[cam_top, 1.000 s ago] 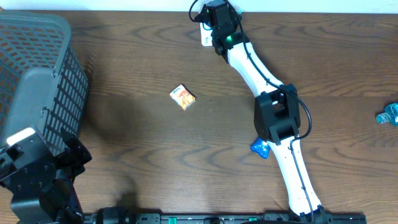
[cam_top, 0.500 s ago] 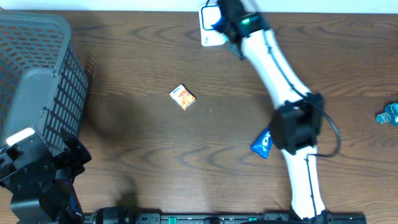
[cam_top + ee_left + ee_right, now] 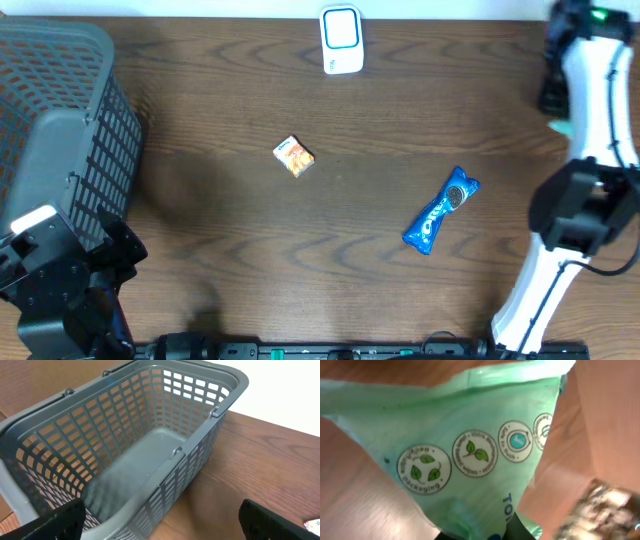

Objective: Scan the item barcode
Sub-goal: 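Carry the wipes pack to the right table edge and release it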

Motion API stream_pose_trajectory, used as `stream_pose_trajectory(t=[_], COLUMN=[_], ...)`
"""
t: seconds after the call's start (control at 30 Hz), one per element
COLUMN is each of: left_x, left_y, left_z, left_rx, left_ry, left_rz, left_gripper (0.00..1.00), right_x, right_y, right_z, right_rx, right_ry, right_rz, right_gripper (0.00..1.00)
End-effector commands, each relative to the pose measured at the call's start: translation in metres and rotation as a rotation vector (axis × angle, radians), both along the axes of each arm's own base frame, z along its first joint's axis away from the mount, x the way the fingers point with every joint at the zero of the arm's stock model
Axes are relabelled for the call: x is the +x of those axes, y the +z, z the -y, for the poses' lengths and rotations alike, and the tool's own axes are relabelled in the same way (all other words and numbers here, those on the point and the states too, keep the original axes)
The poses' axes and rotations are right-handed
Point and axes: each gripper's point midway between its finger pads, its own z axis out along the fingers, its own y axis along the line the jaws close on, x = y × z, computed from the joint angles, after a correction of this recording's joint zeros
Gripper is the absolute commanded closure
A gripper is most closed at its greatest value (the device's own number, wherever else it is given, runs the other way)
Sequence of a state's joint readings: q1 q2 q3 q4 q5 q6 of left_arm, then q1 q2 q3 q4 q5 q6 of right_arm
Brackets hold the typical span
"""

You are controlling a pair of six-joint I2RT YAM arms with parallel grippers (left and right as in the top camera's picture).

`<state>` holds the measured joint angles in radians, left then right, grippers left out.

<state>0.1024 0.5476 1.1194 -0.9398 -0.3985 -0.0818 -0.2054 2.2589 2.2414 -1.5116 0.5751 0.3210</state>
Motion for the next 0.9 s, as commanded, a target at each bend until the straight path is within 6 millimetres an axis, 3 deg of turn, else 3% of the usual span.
stream_pose_trajectory(t=[0.0,0.07,0.1,0.13,0.17,0.23,0.37,0.43,0.5,0.57,0.6,0.7,0.77,0.87], left_x=[-0.001,-0.001,-0.001,-0.001,-0.001,-0.001,-0.001,-0.001,-0.001,-0.001,-0.001,-0.001,-0.001,-0.001], left_y=[-0.001,-0.001,-0.001,-0.001,-0.001,-0.001,-0.001,-0.001,-0.001,-0.001,-0.001,-0.001,-0.001,-0.001], left_z=[-0.001,-0.001,-0.001,-0.001,-0.001,-0.001,-0.001,-0.001,-0.001,-0.001,-0.001,-0.001,-0.001,-0.001], left_rx=[-0.003,-0.003,-0.003,-0.003,-0.003,-0.003,-0.003,-0.003,-0.003,-0.003,-0.003,-0.003,-0.003,-0.003], left_ry=[0.009,0.009,0.009,0.009,0.009,0.009,0.009,0.009,0.009,0.009,0.009,0.009,0.009,0.009], left_rz=[-0.003,-0.003,-0.003,-0.003,-0.003,-0.003,-0.003,-0.003,-0.003,-0.003,-0.003,-0.003,-0.003,-0.003], left_gripper=[0.02,0.02,0.02,0.02,0.02,0.02,0.02,0.02,0.02,0.02,0.02,0.02,0.02,0.02], right_x=[-0.026,-0.033,-0.037,-0.039,-0.039,-0.038,-0.017,-0.004,0.008,0.014,0.012,-0.012,-0.028,-0.036], right_y=[-0.038,-0.058,-0.073,-0.081,-0.088,-0.093,-0.047,-0.018,0.008,0.030,0.042,0.046,0.045,0.036], right_z=[0.046,0.062,0.070,0.075,0.080,0.091,0.085,0.065,0.029,-0.017,-0.058,-0.125,-0.158,-0.209], right_rx=[-0.023,0.001,0.025,0.039,0.050,0.065,0.083,0.145,0.261,0.391,0.481,0.638,0.707,0.810], right_ry=[-0.269,-0.318,-0.349,-0.366,-0.380,-0.367,-0.281,-0.237,-0.181,-0.111,-0.051,-0.107,-0.129,0.015], right_rz=[0.055,0.070,0.088,0.105,0.121,0.142,0.209,0.264,0.317,0.347,0.340,0.249,0.164,0.065], right_gripper=[0.99,0.98,0.60,0.28,0.16,0.01,0.01,0.01,0.01,0.01,0.01,0.01,0.01,0.01])
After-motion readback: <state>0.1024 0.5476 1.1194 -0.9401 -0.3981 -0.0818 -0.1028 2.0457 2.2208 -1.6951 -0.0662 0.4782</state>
